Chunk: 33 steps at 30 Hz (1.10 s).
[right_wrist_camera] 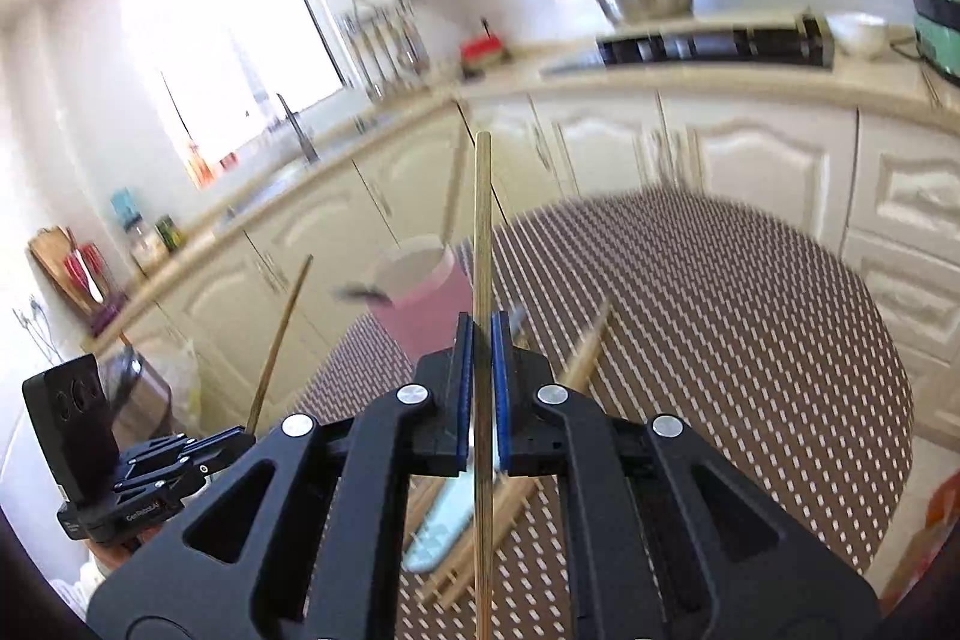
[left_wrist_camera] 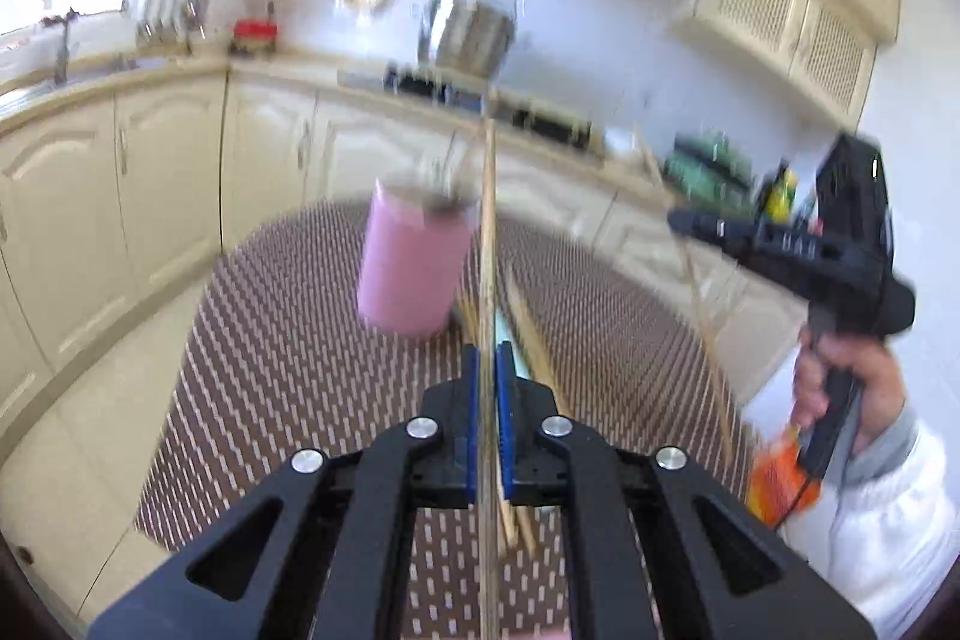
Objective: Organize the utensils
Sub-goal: 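Lift both held chopsticks and carry them above the pink cup, then lower both chopsticks into the pink cup and open both grippers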
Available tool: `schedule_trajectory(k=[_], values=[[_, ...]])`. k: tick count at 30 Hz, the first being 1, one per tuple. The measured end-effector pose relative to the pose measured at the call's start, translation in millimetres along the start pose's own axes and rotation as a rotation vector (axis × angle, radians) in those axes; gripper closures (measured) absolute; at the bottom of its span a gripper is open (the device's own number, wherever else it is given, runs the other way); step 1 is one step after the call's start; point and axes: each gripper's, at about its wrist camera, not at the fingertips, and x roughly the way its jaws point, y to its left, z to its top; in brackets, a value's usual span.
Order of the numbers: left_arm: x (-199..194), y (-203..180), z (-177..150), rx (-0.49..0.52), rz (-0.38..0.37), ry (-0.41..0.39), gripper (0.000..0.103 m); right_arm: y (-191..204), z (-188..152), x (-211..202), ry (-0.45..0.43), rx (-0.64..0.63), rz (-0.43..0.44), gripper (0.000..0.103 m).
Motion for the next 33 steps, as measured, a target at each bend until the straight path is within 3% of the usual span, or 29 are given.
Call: schedule_trajectory(k=[8,11,23,33], values=[[9.7,6.3,66.2,-0.03,-0.032,-0.337,0.098,24.5,35.4,9.1,-0.166,-0.027,0.069,0.096],[29.8,9.9,84.9,-0.048,-0.044,-0.407,0.098,37.5,52.6,16.7,-0.233,-0.045,0.08,0.096],[107.5,40.7,120.0,-0.067,-0.043,-0.502,0.098,48.0,90.8,65.9,-0.411,-0.063,0.113,0.096],[152.1,56.0,125.6,-0.064,-0.035,-0.499,0.098,34.3,98.3,108.3,-0.442,-0.03,0.125,0.096]])
